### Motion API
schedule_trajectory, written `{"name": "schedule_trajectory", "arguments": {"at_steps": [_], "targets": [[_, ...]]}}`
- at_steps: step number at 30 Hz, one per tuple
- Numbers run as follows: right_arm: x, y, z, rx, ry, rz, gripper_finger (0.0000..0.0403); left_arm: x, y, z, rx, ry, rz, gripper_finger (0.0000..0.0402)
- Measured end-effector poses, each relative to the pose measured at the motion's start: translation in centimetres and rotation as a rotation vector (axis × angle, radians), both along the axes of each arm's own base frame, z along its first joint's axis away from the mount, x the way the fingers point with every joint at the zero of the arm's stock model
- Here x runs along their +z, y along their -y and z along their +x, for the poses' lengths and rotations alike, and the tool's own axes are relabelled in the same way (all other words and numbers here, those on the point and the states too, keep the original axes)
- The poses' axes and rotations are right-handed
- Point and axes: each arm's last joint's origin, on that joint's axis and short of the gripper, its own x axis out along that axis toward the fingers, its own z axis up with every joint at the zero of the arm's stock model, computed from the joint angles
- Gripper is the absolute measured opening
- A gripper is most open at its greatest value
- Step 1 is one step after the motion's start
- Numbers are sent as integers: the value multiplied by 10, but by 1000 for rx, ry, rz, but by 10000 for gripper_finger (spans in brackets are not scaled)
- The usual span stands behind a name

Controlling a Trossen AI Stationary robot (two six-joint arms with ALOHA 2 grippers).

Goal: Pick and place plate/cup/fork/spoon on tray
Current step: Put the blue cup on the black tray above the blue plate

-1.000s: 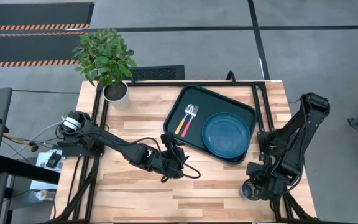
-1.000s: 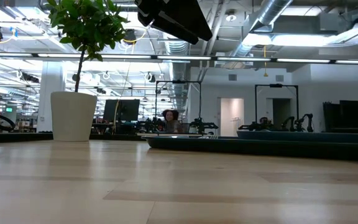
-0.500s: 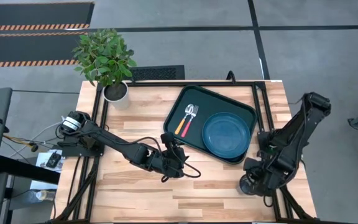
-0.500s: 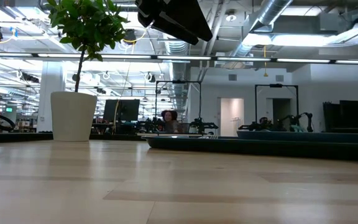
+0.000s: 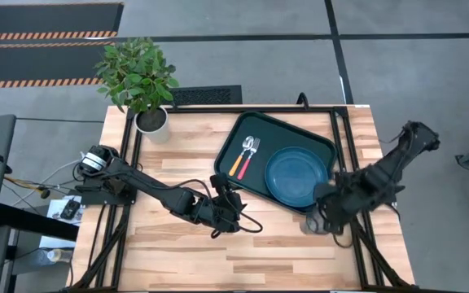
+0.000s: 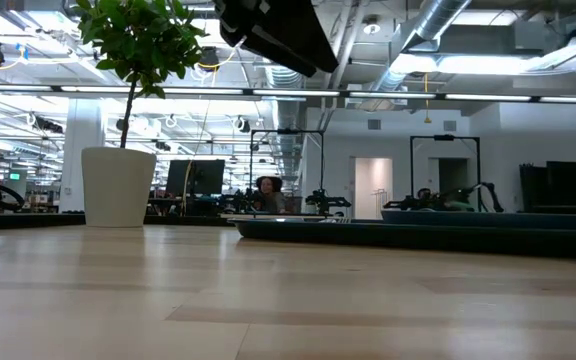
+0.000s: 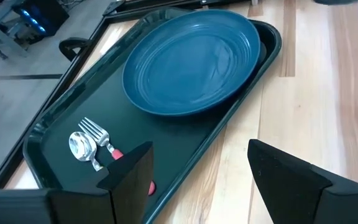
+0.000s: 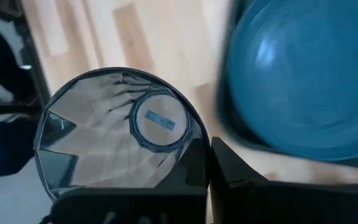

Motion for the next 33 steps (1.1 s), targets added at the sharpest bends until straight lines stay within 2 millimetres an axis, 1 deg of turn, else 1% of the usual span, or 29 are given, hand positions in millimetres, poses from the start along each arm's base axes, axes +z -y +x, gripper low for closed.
{"name": "schedule_trajectory", "arguments": {"at_steps": [3, 7, 15, 19, 25, 29, 33], "targets": [[17, 19, 6, 7, 5, -42, 6, 0, 0, 0, 0, 3, -1, 254], [30, 49, 14, -12, -10, -91, 4, 0, 0, 0, 1, 4, -1, 254], [35, 110, 30, -31, -14, -163, 6, 0, 0, 0, 1, 4, -1, 254], [37, 141, 35, -61, 28, -188, 7, 0, 0, 0, 1, 4, -1, 254], [39, 189, 27, -137, 60, -173, 10, 0, 0, 0, 2, 4, -2, 254], [40, 221, 14, -242, 78, -151, 10, 0, 0, 0, 6, 7, -7, 254], [40, 247, 0, -348, 117, -115, 11, 0, 0, 0, 7, 8, -8, 254]]}}
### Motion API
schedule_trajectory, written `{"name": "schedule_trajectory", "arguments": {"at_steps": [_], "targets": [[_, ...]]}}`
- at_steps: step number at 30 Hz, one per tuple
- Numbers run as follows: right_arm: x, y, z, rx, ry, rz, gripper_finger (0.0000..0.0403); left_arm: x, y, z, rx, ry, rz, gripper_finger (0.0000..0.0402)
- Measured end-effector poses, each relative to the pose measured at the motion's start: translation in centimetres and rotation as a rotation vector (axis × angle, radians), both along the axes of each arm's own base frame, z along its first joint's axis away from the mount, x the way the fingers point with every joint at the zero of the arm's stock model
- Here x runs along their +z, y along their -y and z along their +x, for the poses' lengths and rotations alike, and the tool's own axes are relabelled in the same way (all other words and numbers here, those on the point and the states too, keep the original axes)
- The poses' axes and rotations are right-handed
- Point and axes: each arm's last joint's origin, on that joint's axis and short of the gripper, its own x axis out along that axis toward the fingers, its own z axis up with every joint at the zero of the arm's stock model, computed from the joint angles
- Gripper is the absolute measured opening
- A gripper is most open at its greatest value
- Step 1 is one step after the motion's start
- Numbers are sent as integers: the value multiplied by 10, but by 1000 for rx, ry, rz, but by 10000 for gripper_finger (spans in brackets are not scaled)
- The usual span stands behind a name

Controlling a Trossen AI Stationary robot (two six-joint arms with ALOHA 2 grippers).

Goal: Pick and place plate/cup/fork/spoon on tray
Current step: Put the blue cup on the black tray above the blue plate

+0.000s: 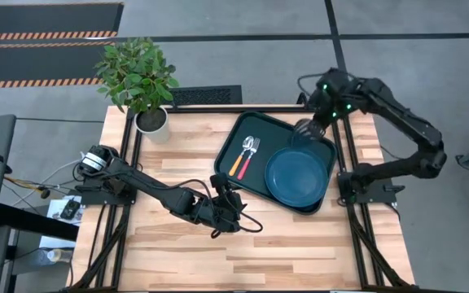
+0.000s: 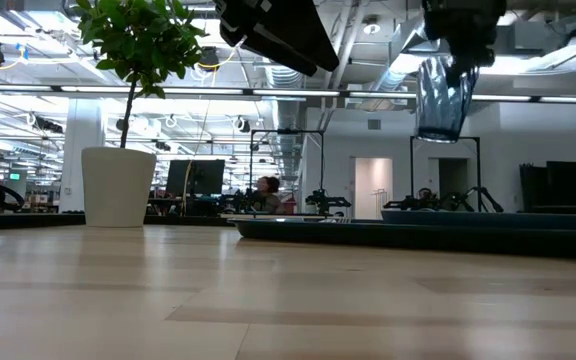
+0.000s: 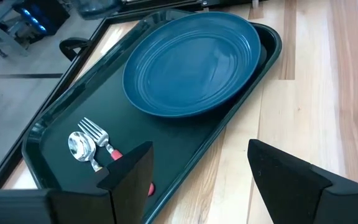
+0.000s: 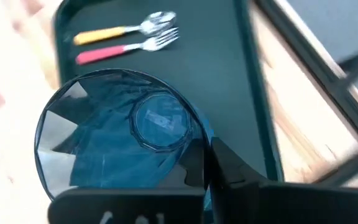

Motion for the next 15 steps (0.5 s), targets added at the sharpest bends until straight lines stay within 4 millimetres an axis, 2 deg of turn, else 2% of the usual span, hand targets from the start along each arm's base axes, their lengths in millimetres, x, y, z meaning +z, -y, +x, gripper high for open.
{"name": "schedule_trajectory", "arguments": {"at_steps": [5, 10, 13, 15], "targets": [[-11, 29, -18, -267, 16, 51, 12, 0, 0, 0, 0, 1, 0, 254], [-45, 46, -39, -531, -71, 129, 11, 0, 0, 0, 0, 1, -1, 254], [-65, 54, -50, -629, -90, 166, 12, 0, 0, 0, 0, 1, -1, 254], [-65, 57, -50, -643, -63, 150, 12, 0, 0, 0, 0, 1, -1, 254]]}}
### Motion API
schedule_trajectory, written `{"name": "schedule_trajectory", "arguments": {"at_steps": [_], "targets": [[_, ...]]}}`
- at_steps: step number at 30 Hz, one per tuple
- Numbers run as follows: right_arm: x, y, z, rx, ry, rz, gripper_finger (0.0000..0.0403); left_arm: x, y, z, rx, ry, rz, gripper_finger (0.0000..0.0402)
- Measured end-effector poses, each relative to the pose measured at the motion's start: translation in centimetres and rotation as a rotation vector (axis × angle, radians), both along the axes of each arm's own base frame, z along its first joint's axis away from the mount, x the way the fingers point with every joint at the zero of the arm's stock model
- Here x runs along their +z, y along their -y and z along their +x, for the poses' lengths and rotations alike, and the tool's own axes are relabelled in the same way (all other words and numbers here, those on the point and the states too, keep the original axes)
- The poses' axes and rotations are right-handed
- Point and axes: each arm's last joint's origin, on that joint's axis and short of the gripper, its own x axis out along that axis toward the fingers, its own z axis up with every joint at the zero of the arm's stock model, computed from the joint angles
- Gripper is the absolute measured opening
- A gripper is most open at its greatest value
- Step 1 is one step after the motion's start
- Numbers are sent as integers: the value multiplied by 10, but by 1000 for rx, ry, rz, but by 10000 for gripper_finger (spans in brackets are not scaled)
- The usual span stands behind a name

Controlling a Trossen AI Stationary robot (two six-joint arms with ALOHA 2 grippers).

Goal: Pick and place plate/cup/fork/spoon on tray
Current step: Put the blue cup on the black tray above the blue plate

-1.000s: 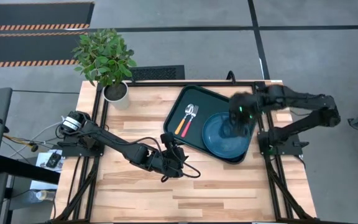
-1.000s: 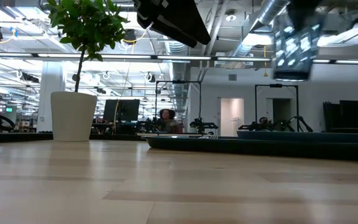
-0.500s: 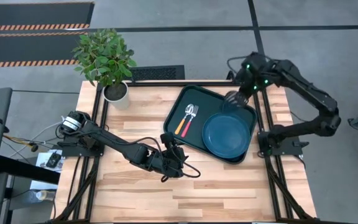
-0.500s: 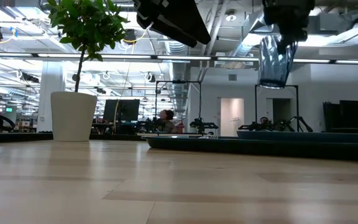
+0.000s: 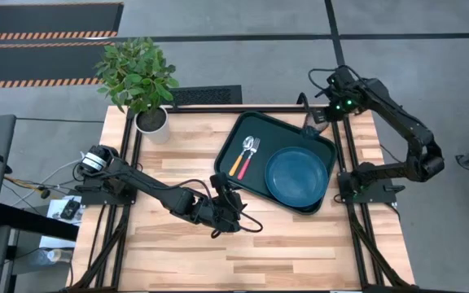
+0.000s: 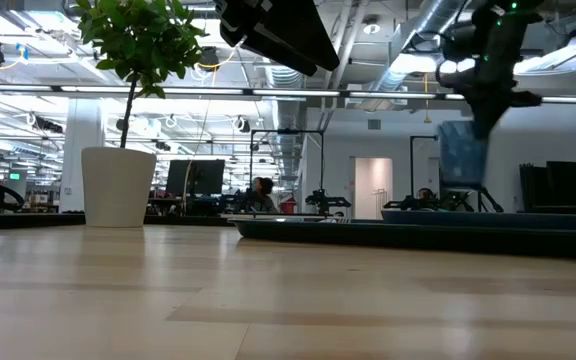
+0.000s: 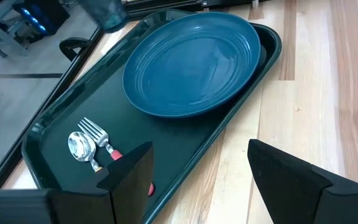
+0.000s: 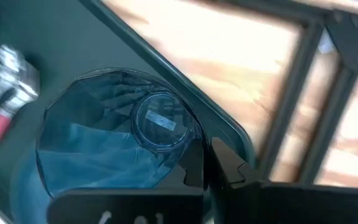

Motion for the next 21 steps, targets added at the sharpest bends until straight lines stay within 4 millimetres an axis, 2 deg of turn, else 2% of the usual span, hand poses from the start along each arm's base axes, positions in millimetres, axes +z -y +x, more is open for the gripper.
{"name": "schedule_trajectory", "arguments": {"at_steps": [5, 9, 21], "targets": [[-2, 7, 7, -124, 68, -40, 9, 0, 0, 0, 4, 5, -6, 254], [-9, 12, 19, -151, 126, -69, 9, 0, 0, 0, 4, 5, -6, 254], [-50, 25, 55, -98, -15, 32, 12, 0, 0, 0, 6, 5, -13, 254]]}}
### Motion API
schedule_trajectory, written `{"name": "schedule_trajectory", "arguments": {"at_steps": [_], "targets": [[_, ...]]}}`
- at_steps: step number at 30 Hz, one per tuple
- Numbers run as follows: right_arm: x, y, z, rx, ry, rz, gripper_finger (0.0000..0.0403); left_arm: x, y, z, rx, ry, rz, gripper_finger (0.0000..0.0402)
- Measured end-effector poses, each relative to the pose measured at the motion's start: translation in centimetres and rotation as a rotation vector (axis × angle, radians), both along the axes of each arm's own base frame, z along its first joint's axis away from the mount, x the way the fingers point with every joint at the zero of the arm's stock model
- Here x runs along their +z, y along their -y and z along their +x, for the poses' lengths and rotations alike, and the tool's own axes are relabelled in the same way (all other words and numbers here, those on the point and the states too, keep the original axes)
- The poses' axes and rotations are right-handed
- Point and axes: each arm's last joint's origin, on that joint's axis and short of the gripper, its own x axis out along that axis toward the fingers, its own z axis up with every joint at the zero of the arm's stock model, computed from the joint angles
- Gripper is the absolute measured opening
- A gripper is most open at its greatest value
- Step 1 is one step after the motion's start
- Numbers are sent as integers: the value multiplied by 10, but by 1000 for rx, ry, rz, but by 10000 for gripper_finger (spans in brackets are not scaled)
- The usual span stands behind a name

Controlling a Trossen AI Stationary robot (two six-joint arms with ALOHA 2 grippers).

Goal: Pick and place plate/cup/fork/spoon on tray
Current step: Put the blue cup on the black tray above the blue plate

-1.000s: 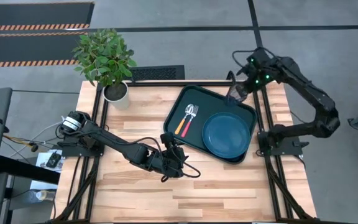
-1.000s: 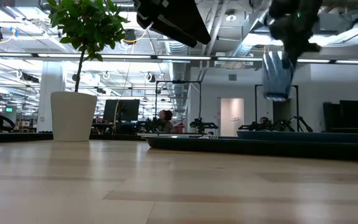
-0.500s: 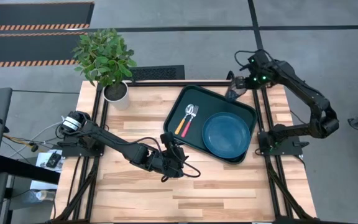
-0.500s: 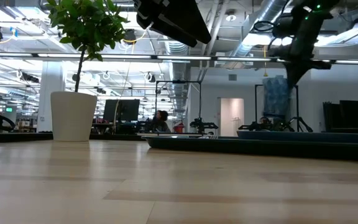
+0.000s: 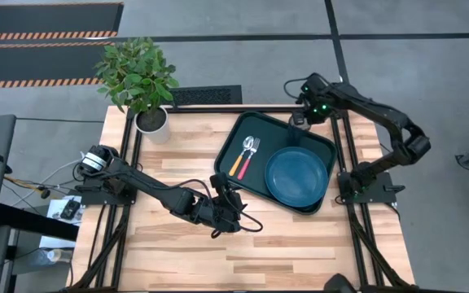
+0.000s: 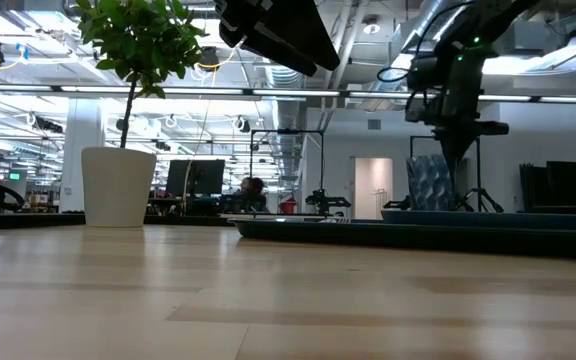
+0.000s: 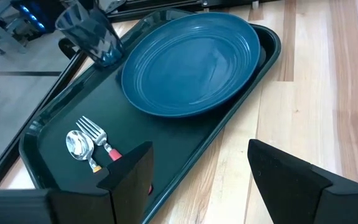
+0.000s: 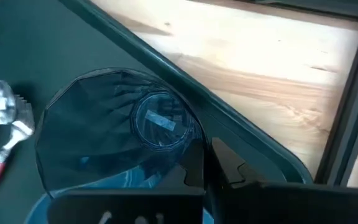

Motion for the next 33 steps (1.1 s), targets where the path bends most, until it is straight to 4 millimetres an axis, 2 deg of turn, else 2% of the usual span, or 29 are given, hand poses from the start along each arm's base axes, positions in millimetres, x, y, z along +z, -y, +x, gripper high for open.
{"name": "schedule_trajectory", "arguments": {"at_steps": [9, 17, 33], "targets": [[-19, 8, 10, 13, -51, 36, 14, 0, 0, 0, 0, 0, 0, 254], [-19, 10, 15, 19, -35, 12, 19, 0, 0, 0, 0, -5, 2, 254], [-20, 8, 13, 29, -76, 6, 68, 0, 0, 0, 0, -5, 2, 254]]}}
